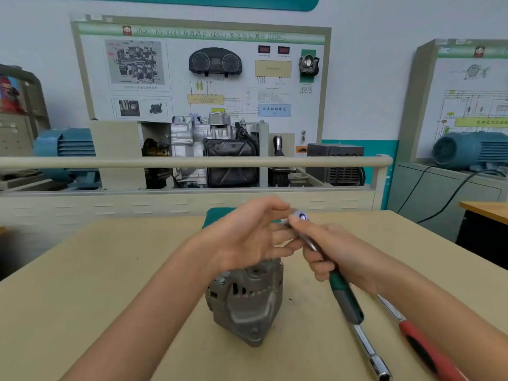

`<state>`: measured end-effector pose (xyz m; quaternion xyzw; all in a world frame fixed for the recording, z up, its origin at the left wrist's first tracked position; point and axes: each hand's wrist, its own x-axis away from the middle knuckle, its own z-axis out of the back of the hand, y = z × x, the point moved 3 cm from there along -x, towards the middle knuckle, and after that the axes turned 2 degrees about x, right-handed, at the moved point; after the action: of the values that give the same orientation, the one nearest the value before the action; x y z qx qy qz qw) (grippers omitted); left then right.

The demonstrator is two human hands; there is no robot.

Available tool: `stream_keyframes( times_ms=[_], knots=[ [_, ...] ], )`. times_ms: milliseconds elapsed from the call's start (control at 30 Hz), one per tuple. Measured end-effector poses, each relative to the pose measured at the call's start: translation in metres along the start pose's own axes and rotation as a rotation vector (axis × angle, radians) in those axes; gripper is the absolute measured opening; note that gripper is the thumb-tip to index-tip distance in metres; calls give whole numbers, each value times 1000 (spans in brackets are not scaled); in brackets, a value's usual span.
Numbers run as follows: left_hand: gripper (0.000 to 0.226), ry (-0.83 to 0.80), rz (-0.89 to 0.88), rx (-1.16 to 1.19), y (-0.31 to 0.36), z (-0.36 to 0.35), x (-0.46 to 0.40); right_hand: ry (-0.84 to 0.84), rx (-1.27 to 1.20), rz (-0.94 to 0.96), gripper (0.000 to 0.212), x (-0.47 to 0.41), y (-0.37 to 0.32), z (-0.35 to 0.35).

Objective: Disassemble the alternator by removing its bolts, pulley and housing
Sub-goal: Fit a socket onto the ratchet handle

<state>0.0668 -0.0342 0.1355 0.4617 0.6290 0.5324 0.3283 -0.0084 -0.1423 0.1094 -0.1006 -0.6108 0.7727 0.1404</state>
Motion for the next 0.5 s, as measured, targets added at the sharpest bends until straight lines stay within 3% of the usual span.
stream_keyframes(
  times_ms=[167,233,333,500],
  knots=[
    [20,454,-328,-733,2,31,18,238,4,116,41,-6,-8,4],
    [7,466,-392,-935,-10,33,24,278,38,150,40,-8,-10,11],
    [17,414,-429,-1233,-39,26,22,296,136,214,32,-11,-11,14],
    [14,462,-588,-1206,-52,33,26,353,191,291,25,-18,-4,12]
  ],
)
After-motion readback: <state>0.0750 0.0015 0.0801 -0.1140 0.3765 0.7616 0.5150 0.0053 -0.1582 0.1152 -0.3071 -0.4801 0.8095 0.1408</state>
